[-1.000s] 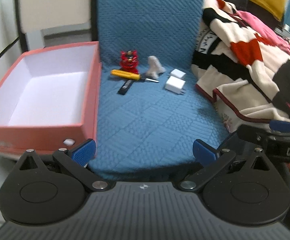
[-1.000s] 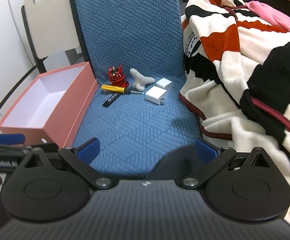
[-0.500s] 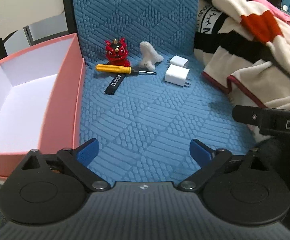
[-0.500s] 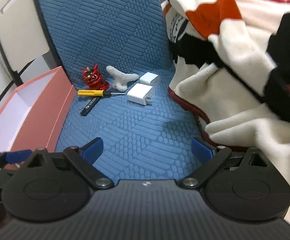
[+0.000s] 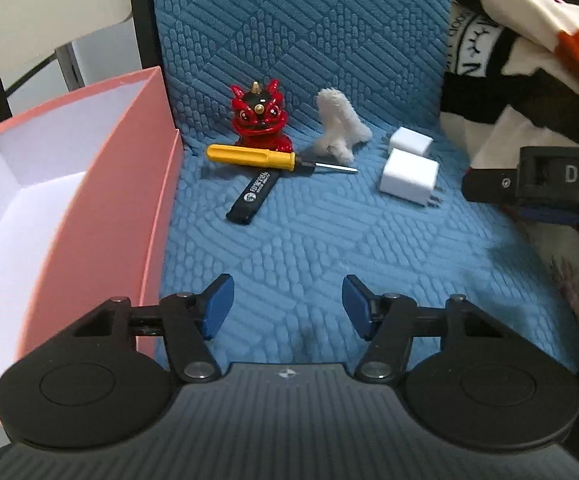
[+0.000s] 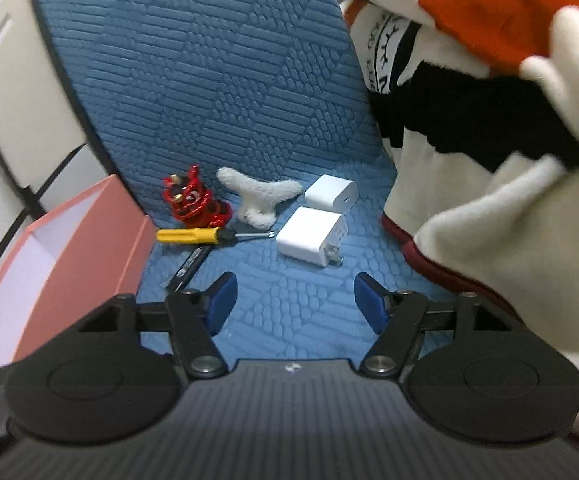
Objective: Organize rigid objects
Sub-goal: 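Close the left gripper on the black USB stick while the right closes on the large white charger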
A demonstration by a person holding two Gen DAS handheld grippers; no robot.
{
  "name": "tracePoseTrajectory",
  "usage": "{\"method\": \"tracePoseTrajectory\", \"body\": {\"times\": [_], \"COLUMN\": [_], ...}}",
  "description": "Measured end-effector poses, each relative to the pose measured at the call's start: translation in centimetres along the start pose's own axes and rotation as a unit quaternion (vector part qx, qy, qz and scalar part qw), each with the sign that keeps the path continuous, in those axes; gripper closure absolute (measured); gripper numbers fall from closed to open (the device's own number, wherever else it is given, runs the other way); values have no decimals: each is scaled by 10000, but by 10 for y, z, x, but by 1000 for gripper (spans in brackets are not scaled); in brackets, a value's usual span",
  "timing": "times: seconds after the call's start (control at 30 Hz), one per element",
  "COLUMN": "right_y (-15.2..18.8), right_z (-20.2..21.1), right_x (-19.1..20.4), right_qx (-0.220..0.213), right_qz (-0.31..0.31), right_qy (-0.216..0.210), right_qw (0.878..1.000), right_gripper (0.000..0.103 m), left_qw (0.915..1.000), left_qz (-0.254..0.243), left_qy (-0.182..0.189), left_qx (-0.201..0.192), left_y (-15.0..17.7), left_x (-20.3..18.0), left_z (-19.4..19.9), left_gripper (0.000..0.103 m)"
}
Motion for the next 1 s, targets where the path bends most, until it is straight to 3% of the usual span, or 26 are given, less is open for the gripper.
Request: {"method": "tracePoseTrajectory", "body": {"times": [0.33,0.47,0.67,1.0], "right_y": [-8,-11,-11,-2], "right_z": [-65,-77,-95,-113], "right_x": [-1,1,4,5], "right_qx": [211,292,428,816], "right_qz": [330,543,729,842], "right_qy": [160,153,250,311], "right_qw": [9991,9980,9961,9926], "right_gripper": [35,35,33,33], "left_qw": [9999,9991,9994,9989], "left_qz": [-57,-288,62,-298], "left_qy": [-79,-307,-296,-279], "left_qx": [-33,-97,-167,-217], "left_y": [-19,-23,-28,-26], "left_x": [9,12,26,24], "left_z": [-60,-80,-102,-121], "left_gripper": [41,41,41,47]}}
Point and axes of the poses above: each gripper's, at about its wrist camera, not at the fingertips, and z roughly against the way its jaws point, x to its left, y to its underside, the point moved 3 cm from there along -z, roughly the way its jaws point, and after that the axes turned 9 degrees about -x, right-handed, at the moved point
